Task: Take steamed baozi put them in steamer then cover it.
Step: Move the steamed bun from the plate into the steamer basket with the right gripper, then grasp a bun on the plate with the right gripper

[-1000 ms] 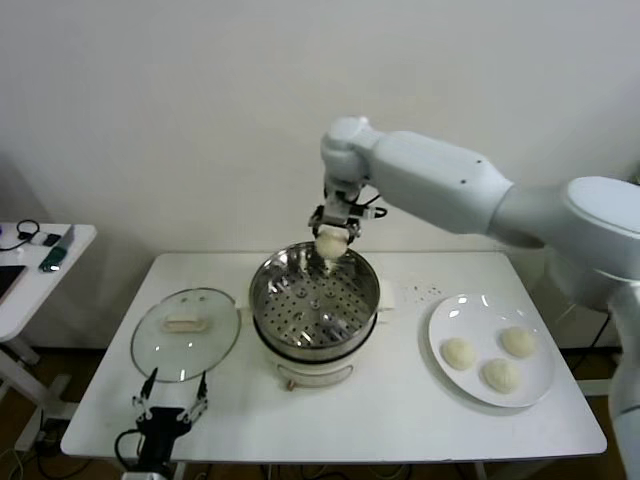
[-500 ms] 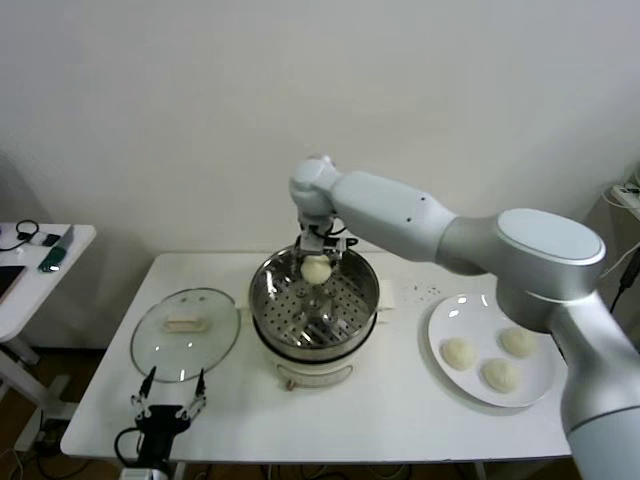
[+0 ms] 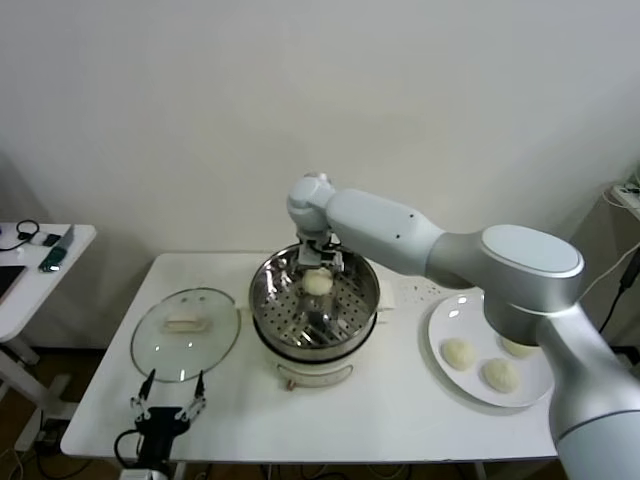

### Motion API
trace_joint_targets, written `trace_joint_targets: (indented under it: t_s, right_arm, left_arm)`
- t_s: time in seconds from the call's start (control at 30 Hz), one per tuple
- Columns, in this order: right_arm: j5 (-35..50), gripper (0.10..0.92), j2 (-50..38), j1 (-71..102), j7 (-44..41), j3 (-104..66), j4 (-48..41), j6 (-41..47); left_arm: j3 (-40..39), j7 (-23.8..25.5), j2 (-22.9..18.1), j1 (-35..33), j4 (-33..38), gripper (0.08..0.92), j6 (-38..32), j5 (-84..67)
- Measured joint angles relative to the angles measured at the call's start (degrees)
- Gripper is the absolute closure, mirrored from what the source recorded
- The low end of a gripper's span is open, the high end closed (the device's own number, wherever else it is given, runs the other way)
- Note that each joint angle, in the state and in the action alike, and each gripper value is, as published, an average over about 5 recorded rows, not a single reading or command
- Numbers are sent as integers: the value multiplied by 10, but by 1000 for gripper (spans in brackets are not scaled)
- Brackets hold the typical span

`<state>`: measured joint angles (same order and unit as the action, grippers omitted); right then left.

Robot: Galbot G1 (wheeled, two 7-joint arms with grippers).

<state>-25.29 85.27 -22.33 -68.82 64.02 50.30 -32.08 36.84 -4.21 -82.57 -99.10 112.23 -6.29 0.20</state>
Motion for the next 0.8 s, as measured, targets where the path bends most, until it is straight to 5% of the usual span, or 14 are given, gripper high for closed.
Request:
trace_joint_targets:
  t_s: [0.4, 0.8]
  right_arm:
    - [65, 203, -38, -48, -11, 3, 30, 5]
    - [287, 203, -175, -171, 20, 121, 104, 114]
  left_arm:
    - [3, -2, -1, 0, 1, 177, 1, -6]
    - [4, -3, 7, -2, 12, 177, 7, -17]
